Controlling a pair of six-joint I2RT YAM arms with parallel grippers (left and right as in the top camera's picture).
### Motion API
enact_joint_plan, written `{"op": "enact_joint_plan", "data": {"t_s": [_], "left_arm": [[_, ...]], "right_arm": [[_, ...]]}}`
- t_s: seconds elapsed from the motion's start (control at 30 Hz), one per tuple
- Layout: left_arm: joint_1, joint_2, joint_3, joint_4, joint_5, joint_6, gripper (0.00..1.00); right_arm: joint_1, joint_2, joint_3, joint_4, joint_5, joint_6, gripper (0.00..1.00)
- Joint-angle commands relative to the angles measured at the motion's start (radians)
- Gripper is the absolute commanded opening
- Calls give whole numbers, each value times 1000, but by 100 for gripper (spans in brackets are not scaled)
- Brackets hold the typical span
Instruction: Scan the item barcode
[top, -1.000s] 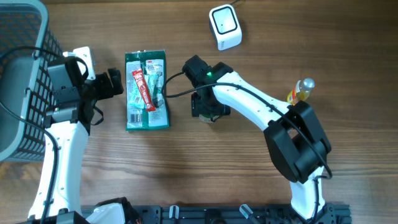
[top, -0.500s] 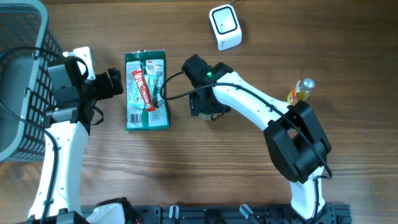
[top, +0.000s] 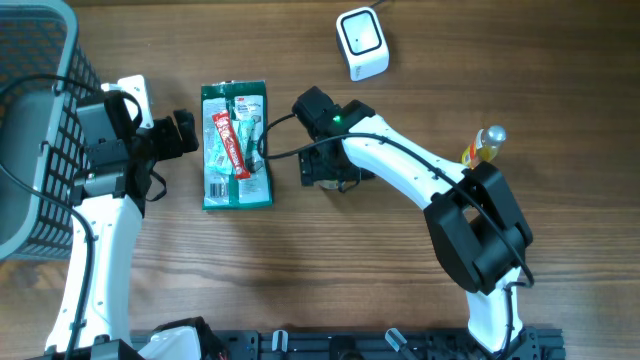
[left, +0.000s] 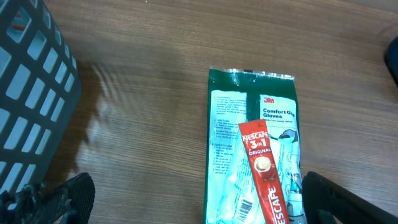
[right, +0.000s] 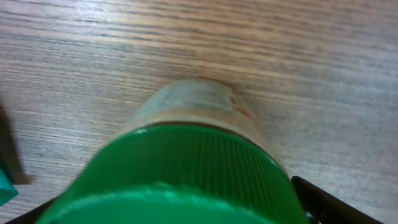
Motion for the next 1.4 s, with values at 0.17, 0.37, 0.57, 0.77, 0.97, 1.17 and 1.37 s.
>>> {"op": "enact_joint_plan", "data": {"t_s": [0.17,0.37,0.57,0.77,0.97,1.17,1.37], "left_arm": [[5,3,8,3,4,8,100],[5,3,8,3,4,8,100],[5,3,8,3,4,8,100],[5,3,8,3,4,8,100],[5,3,8,3,4,8,100],[5,3,8,3,4,8,100],[5,3,8,3,4,8,100]], "right_arm": [[-3,15,11,-42,111,39,74],[-5,15,11,-84,126,-8,86],[-5,15,11,-68,91,97,95],[-5,15,-8,-51,119,94,89],[-5,15,-15,-15,126,66,88],[-5,15,-15,5,144,26,88],[-5,15,-24,8,145,-9,88]]}}
